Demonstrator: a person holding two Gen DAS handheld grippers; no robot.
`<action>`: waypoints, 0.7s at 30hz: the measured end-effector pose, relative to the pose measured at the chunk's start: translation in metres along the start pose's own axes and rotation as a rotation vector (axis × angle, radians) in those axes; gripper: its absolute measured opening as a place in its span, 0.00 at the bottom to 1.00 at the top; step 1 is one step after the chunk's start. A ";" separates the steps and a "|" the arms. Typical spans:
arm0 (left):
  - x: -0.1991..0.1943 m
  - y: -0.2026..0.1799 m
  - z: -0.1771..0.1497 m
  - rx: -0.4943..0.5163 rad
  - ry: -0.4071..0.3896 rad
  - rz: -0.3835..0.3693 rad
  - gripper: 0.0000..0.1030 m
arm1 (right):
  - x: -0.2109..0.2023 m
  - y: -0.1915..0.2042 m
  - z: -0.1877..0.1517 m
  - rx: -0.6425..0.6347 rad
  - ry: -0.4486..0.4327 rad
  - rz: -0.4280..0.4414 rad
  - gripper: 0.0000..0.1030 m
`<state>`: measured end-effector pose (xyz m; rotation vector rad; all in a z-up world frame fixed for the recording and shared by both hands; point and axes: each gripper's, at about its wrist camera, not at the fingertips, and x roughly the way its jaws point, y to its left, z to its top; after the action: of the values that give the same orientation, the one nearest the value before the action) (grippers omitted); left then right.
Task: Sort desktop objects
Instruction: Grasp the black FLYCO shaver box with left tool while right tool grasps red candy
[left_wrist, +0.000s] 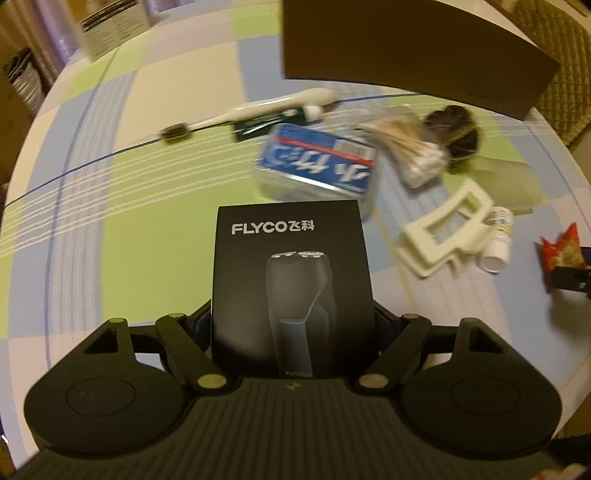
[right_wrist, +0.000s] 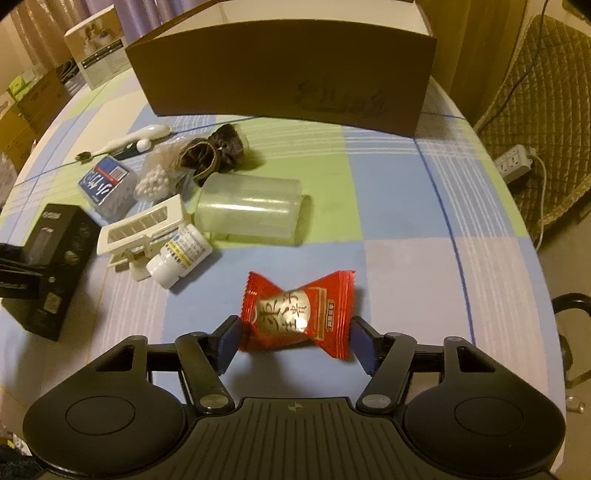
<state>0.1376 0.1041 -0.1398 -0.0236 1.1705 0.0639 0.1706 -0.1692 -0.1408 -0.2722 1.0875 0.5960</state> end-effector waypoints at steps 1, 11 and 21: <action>0.000 0.006 0.000 -0.010 0.003 0.009 0.76 | 0.000 0.000 0.000 -0.001 -0.004 -0.005 0.66; 0.006 0.024 0.000 -0.034 0.004 0.047 0.79 | 0.007 0.003 0.002 -0.020 -0.008 -0.041 0.57; 0.009 0.027 0.004 -0.055 -0.031 0.033 0.74 | 0.004 0.007 0.001 -0.025 -0.017 -0.006 0.28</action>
<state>0.1430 0.1319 -0.1462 -0.0518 1.1381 0.1253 0.1688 -0.1613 -0.1432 -0.2920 1.0632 0.6058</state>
